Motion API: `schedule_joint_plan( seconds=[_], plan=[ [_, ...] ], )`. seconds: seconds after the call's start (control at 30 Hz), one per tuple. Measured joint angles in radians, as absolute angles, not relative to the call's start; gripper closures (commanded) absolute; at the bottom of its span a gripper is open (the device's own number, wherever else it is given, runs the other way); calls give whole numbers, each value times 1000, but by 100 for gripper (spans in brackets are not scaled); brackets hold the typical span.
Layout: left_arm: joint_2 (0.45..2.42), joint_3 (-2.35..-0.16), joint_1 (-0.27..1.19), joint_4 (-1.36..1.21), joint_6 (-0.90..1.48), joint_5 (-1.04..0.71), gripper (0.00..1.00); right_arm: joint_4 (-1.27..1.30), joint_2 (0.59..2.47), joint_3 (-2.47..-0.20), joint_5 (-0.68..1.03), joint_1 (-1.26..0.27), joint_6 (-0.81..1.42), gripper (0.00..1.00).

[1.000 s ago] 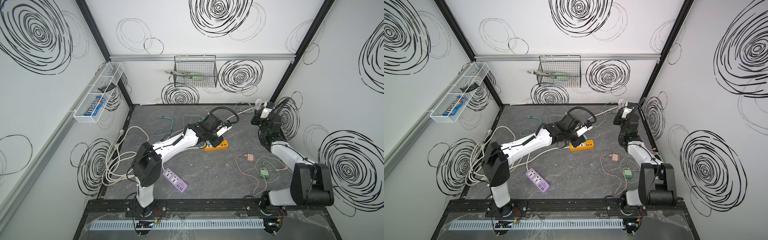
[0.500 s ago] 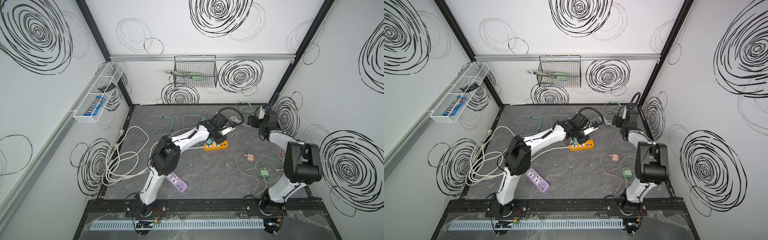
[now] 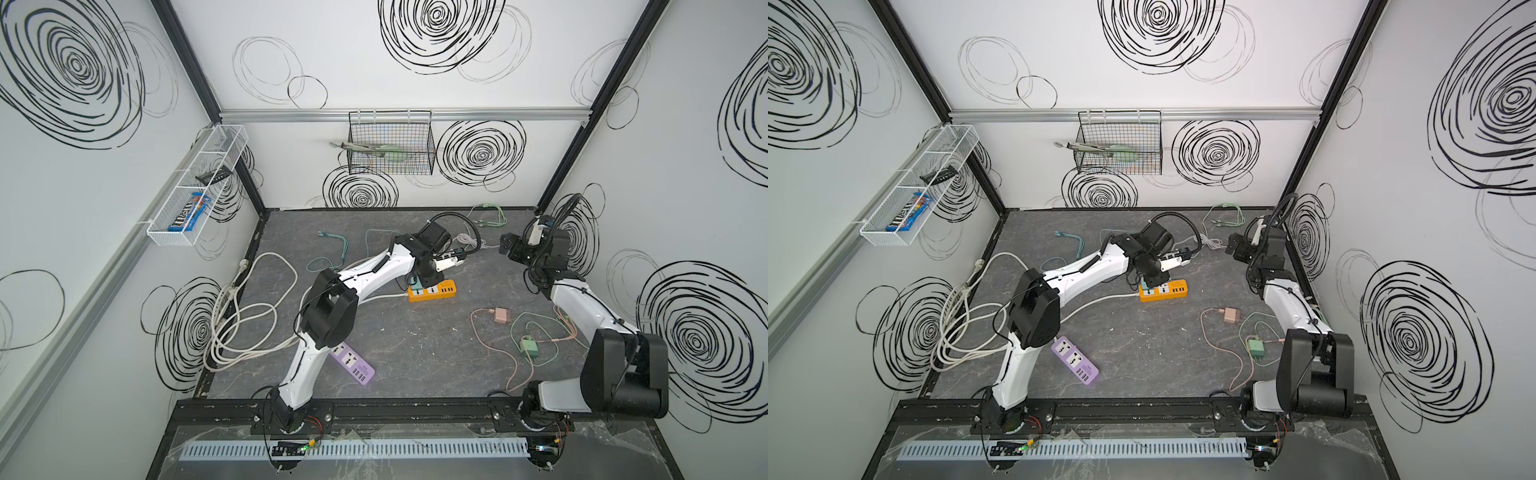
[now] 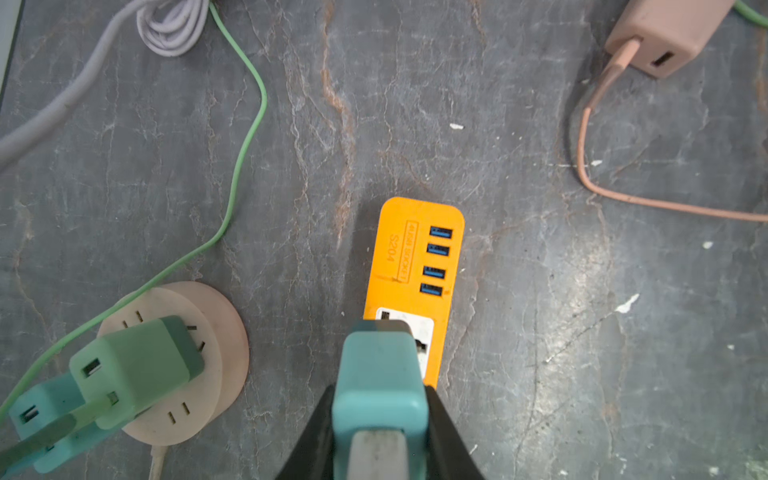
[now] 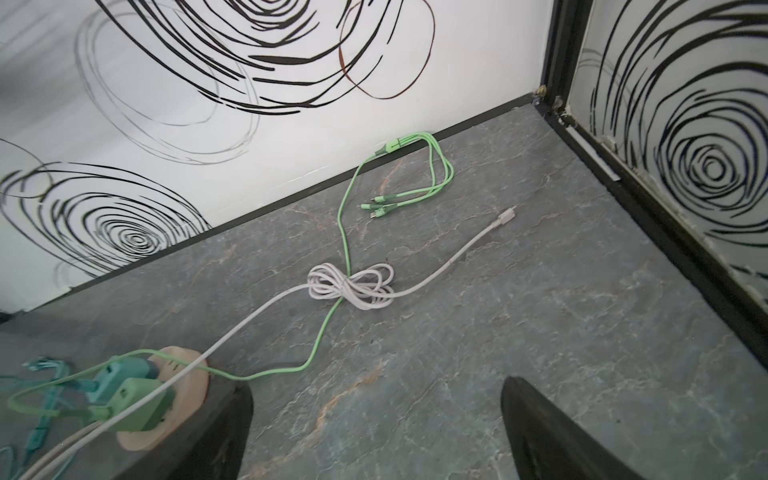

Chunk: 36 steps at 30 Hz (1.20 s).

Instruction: Insert the plug

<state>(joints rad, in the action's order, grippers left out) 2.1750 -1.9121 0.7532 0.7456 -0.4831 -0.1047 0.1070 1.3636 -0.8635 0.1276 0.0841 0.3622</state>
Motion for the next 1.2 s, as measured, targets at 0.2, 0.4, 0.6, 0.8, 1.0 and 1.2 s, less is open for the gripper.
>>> schedule_joint_plan(
  seconds=[0.2, 0.4, 0.6, 0.8, 1.0, 1.2],
  plan=[
    [2175, -1913, 736, 763, -503, -109, 100, 75, 1221, -768, 245, 84, 439, 3],
    [2175, -1929, 735, 775, -519, -111, 100, 47, 1130, -669, 328, 84, 453, 3],
    [2175, -1929, 734, 788, -534, -112, 100, 48, 1072, -603, 361, 84, 446, 3],
    [2176, -1929, 733, 788, -545, -110, 100, 31, 1073, -599, 361, 84, 433, 3],
    [2196, -1936, 732, 789, -559, -107, 100, 10, 1081, -605, 352, 84, 425, 3],
    [2233, -1944, 732, 794, -569, -116, 100, 9, 1090, -609, 344, 84, 413, 3]
  ],
)
